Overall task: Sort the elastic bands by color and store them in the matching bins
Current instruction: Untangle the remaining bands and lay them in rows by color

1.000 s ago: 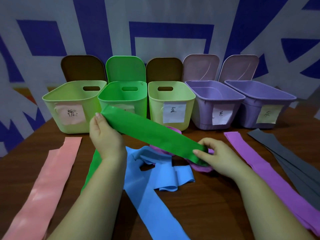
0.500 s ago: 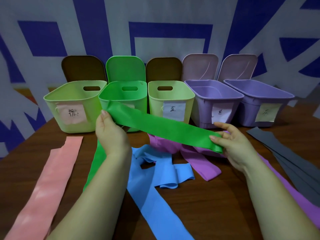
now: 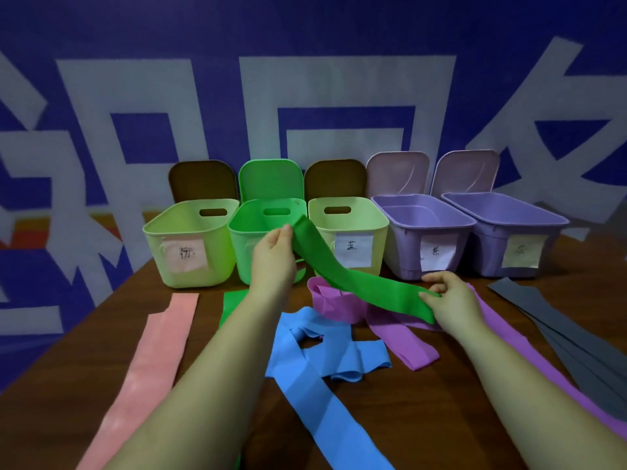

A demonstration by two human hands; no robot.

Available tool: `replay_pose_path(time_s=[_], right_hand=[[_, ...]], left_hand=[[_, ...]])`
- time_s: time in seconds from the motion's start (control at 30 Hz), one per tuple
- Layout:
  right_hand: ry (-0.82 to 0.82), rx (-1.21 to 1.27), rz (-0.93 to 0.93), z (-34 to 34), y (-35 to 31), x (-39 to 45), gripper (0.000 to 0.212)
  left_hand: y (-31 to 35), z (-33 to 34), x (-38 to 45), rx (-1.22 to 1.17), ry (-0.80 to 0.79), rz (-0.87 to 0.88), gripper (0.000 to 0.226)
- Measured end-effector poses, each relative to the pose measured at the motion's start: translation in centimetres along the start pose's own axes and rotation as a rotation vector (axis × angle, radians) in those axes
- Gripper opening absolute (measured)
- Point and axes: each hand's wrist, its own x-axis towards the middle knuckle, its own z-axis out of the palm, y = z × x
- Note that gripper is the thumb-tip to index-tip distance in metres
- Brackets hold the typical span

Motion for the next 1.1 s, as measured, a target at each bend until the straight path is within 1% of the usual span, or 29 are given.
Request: replay_pose_path(time_s=[0.1, 0.17, 0.23, 0.3, 0.37, 0.43, 0.5, 0.57, 0.6, 0.67, 0.77, 0.83, 0.93, 1.0, 1.07, 1.1], right_hand=[[-0.048, -0.152, -0.012, -1.2, -0.7, 0.1, 0.018], [-0.083, -0.181, -0.026, -1.8, -1.3, -0.1, 0.014], [-0.139, -0.114, -0.029, -2.2, -2.1, -0.4, 0.010], [-0.221, 0.040, -0.004, -2.4, -3.5, -1.1, 0.002], [-0.347, 0.220, 0.044, -2.2, -4.9, -1.8, 0.002], [-0.487, 0.305, 0.086, -1.8, -6.1, -2.4, 0.003], [-0.683, 0.268, 0.114, -1.3, -7.3, -3.1, 0.003], [-0.935, 0.201, 0.149, -0.7, -9.0, -4.2, 0.003], [-1.035, 0.167, 0.156, -0.3, -10.0, -4.9, 0.004], [-1.144, 0.115, 0.158, 0.8, -12.0, -6.3, 0.006], [-1.249, 0.025, 0.102, 3.3, -14.2, -8.6, 0.008], [-1.292, -0.006, 0.082, 5.0, -15.2, -10.3, 0.010], [-1.338, 0.002, 0.090, 6.7, -16.4, -13.2, 0.010], [-1.374, 0.031, 0.132, 7.5, -16.9, -15.1, 0.012], [-1.402, 0.029, 0.164, 8.3, -16.9, -16.6, 0.015], [-1.396, 0.008, 0.149, 8.7, -16.8, -17.3, 0.017]], left_hand=[[1.0, -1.3, 0.4, -0.018, 0.021, -0.038, 0.030], [1.6, -2.4, 0.9, -0.009, 0.043, -0.062, 0.027], [2.0, -3.7, 1.4, 0.000, 0.079, -0.071, 0.021], [2.3, -5.7, 1.8, 0.018, 0.105, -0.082, 0.023], [2.5, -8.3, 2.0, 0.049, 0.102, -0.110, 0.025], [2.4, -11.2, 1.8, 0.003, 0.104, -0.160, 0.022], [2.3, -13.8, 1.5, -0.043, 0.121, -0.196, 0.020], [2.7, -16.0, 1.1, 0.007, 0.141, -0.190, 0.018], [3.0, -16.8, 1.0, 0.042, 0.146, -0.174, 0.018], [3.9, -18.0, 0.7, 0.129, 0.164, -0.142, 0.021], [5.2, -19.2, 0.5, 0.311, 0.254, -0.109, 0.025], [5.9, -19.7, 0.4, 0.382, 0.286, -0.090, 0.028], [7.1, -19.9, 0.3, 0.415, 0.274, -0.082, 0.028], [7.9, -19.7, 0.2, 0.421, 0.261, -0.070, 0.026], [8.1, -19.6, 0.2, 0.442, 0.242, -0.069, 0.030], [8.0, -19.5, 0.3, 0.447, 0.231, -0.065, 0.031]])
